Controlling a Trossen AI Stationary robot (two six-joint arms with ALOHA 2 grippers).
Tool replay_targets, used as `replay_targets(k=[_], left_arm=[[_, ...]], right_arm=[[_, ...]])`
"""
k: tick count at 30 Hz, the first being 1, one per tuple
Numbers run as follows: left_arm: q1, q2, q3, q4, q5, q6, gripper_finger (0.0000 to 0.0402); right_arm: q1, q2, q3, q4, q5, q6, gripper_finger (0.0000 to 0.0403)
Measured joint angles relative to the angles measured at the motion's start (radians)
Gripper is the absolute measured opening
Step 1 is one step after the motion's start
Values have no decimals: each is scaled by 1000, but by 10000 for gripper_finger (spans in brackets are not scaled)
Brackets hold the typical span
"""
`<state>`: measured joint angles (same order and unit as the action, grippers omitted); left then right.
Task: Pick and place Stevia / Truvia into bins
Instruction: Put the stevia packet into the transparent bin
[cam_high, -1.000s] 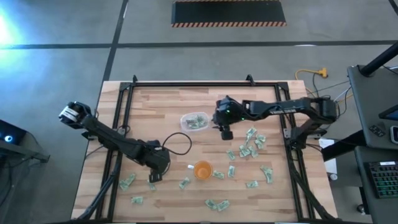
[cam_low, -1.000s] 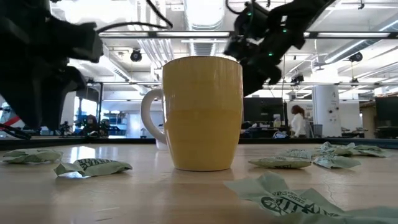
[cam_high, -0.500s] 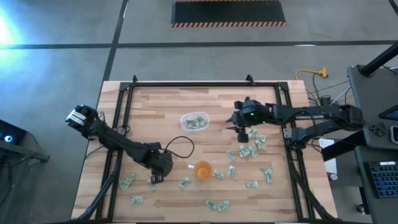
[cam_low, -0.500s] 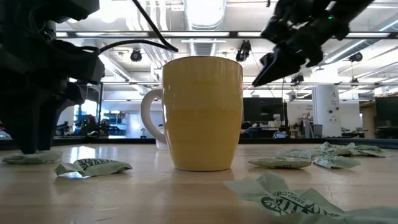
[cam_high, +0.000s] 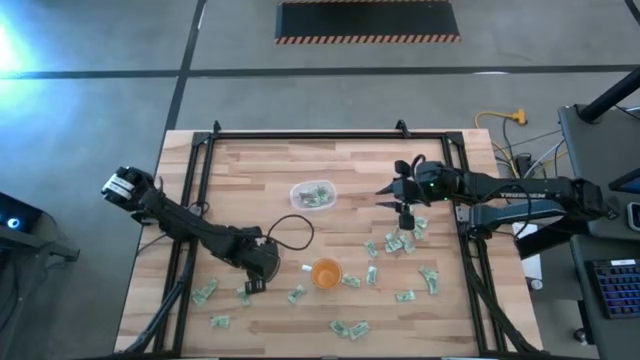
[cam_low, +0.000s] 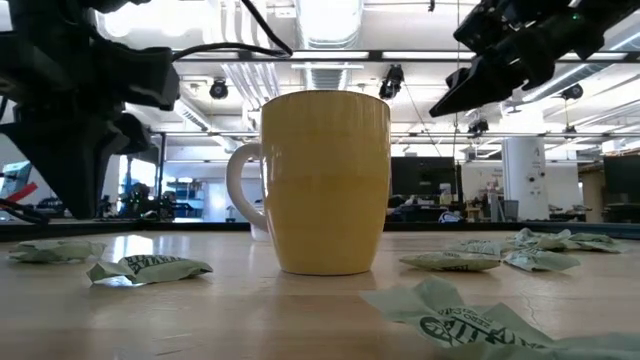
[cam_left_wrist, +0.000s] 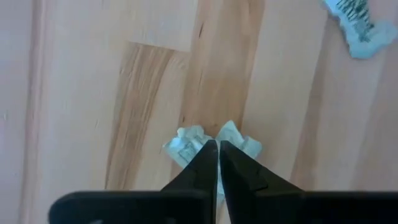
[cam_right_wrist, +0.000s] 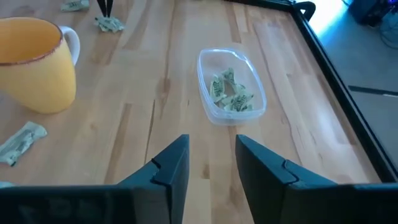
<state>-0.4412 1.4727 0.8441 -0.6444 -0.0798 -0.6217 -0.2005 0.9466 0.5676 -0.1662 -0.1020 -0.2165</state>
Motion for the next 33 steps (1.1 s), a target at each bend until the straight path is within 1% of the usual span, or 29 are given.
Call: replay_targets(k=[5, 7, 10, 17, 21, 26, 33], left_arm=[[2, 0, 0, -1, 0, -1, 5], [2, 0, -1, -2, 0, -1, 12], [2, 0, -1, -2, 0, -1, 40], [2, -1, -11, 0, 0, -2, 128], [2, -1, -32, 14, 0, -2, 151], [2, -1, -47, 35, 1, -1, 145], [2, 1, -66, 41, 17, -9, 92]], right_arm=[[0, 0, -14, -2, 0, 0, 119], [0, 10, -14, -1, 0, 0, 121], [0, 22, -14, -1, 0, 0, 123], [0, 25, -14, 12, -1, 1, 116], [0, 25, -14, 19, -2, 3, 114], [0, 25, -14, 19, -2, 4, 117], [0, 25, -13, 24, -2, 4, 113]])
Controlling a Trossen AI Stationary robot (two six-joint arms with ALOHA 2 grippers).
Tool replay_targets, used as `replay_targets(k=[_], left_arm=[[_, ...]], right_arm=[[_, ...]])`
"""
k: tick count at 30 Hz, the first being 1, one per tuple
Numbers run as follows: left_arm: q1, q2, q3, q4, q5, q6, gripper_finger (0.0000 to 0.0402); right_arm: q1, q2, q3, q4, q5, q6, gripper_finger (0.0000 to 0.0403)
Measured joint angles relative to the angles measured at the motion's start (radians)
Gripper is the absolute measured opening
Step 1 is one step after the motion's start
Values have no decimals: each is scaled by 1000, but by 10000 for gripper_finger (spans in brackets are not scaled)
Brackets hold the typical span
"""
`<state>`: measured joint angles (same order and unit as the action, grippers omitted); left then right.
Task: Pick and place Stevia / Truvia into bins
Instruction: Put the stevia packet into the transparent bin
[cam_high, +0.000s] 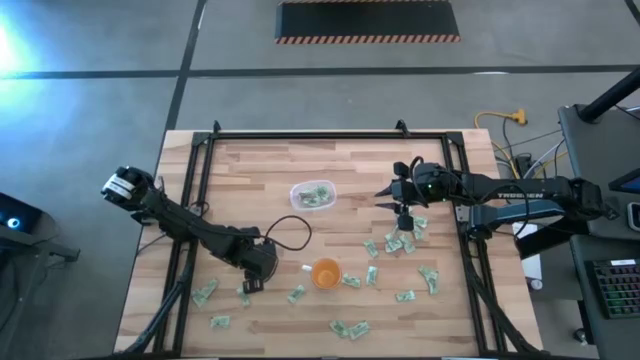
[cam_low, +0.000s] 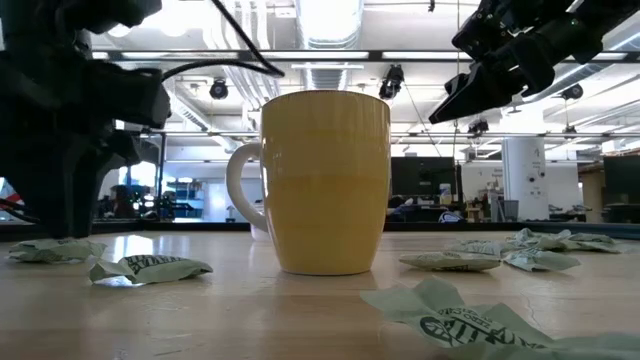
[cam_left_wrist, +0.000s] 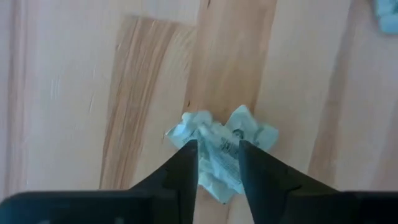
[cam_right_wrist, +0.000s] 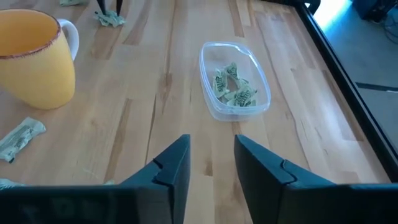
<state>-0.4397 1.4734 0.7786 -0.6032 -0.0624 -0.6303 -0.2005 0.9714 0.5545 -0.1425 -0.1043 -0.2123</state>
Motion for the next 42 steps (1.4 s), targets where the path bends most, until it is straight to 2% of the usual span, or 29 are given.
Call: replay_targets(k=[12, 18, 23, 27, 35, 37, 42], left_arm=[[0, 57, 2, 15, 10, -9, 74], [2, 47, 16, 9, 3, 32, 9], [2, 17, 38, 9, -44, 65, 3], [11, -3, 52, 9, -154, 128, 2], [137, -27, 56, 37, -563, 320, 1], [194, -28, 50, 94, -594, 400, 0], [356, -22, 38, 304, -587, 623, 0]], right_arm=[[0, 0, 0, 0, 0, 4, 102], [0, 0, 0, 0, 0, 4, 104], [0, 0, 0, 0, 0, 4, 97], [0, 0, 0, 1, 0, 3, 92], [0, 0, 0, 6, 0, 0, 90], [0, 0, 0, 6, 0, 0, 92], [0, 0, 0, 7, 0, 3, 92]])
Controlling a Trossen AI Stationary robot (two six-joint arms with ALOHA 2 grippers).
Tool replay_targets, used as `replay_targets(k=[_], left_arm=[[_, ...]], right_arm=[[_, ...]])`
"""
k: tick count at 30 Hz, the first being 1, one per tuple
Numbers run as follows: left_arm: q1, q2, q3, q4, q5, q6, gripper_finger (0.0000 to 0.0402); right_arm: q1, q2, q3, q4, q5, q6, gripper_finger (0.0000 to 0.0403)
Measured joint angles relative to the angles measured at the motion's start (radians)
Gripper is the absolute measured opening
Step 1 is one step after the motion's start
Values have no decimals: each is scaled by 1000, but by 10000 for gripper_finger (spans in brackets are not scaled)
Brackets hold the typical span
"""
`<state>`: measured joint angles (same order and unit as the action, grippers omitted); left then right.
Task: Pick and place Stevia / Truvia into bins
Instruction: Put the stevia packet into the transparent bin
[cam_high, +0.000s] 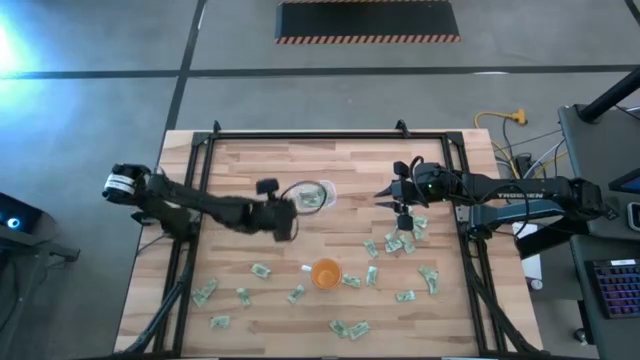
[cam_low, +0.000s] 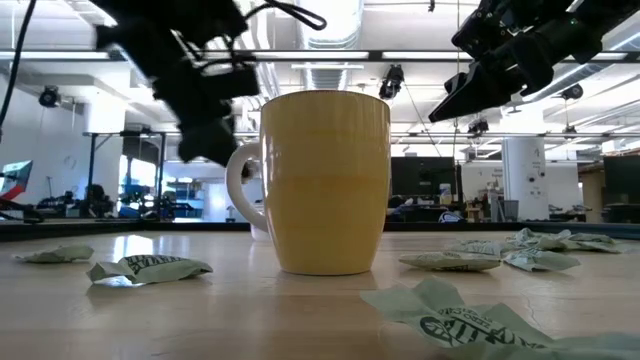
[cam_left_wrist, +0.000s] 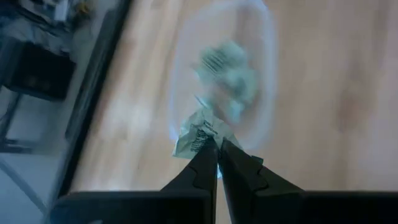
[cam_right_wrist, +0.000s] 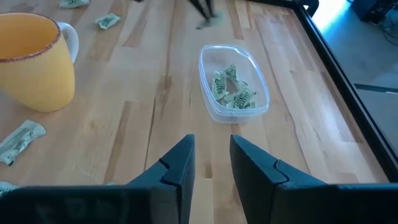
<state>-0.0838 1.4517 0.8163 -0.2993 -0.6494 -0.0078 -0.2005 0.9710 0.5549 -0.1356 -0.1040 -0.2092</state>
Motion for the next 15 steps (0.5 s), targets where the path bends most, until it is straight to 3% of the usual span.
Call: replay_targets(k=[4, 9, 15], left_arm=[[112, 0, -3, 146, 134, 158, 0], [221, 10, 4, 197, 328, 207, 0], [263, 50, -4, 213, 360, 249, 22]], right_arm=[[0, 0, 0, 0, 0, -1, 86], [0, 0, -2, -2, 0, -7, 81], [0, 0, -4, -2, 0, -6, 86]])
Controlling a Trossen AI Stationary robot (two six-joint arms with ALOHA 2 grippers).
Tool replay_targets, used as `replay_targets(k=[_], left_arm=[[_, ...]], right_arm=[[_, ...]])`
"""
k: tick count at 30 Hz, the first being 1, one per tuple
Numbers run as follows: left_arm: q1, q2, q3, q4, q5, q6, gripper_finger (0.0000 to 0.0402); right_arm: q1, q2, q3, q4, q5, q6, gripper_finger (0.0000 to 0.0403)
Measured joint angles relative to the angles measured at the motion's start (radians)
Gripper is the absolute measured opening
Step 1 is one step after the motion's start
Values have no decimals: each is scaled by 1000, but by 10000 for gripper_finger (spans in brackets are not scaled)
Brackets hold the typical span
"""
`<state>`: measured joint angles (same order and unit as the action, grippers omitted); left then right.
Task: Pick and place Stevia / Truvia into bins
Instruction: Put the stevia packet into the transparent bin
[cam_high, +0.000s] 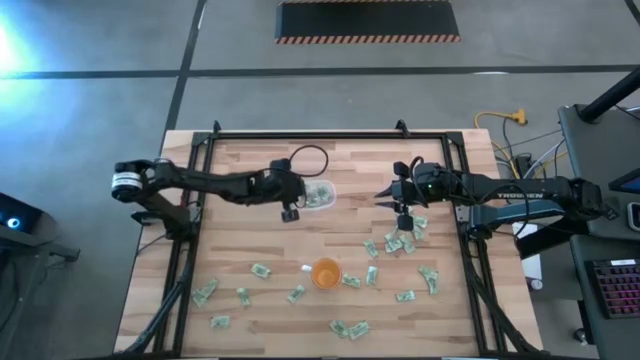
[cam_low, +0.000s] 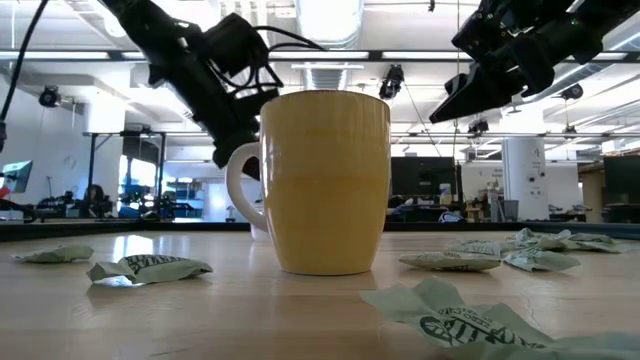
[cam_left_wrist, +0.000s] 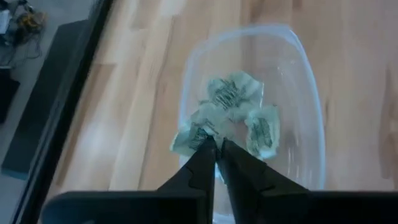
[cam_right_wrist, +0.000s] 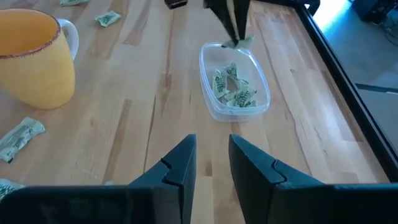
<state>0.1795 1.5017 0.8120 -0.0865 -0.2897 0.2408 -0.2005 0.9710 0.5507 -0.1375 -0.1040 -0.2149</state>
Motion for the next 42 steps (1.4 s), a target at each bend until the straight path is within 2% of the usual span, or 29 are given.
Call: replay_targets(k=[8, 13, 21, 25, 29, 42], left_arm=[[0, 26, 12, 8, -2, 1, 127], [-9, -14, 12, -17, -2, -87, 164], [-57, -74, -6, -37, -1, -153, 171], [-86, -92, -18, -38, 1, -183, 171], [-111, -94, -24, -37, 0, -184, 171], [-148, -95, -59, -88, -3, -289, 171]], right_arm=[[0, 25, -58, -2, -4, 38, 107], [11, 110, -81, 3, -107, 113, 124], [81, 342, -83, 49, -119, 207, 139], [101, 430, -83, 113, -181, 216, 145], [101, 481, -82, 207, -236, 224, 152], [130, 599, -76, 319, -241, 291, 157]])
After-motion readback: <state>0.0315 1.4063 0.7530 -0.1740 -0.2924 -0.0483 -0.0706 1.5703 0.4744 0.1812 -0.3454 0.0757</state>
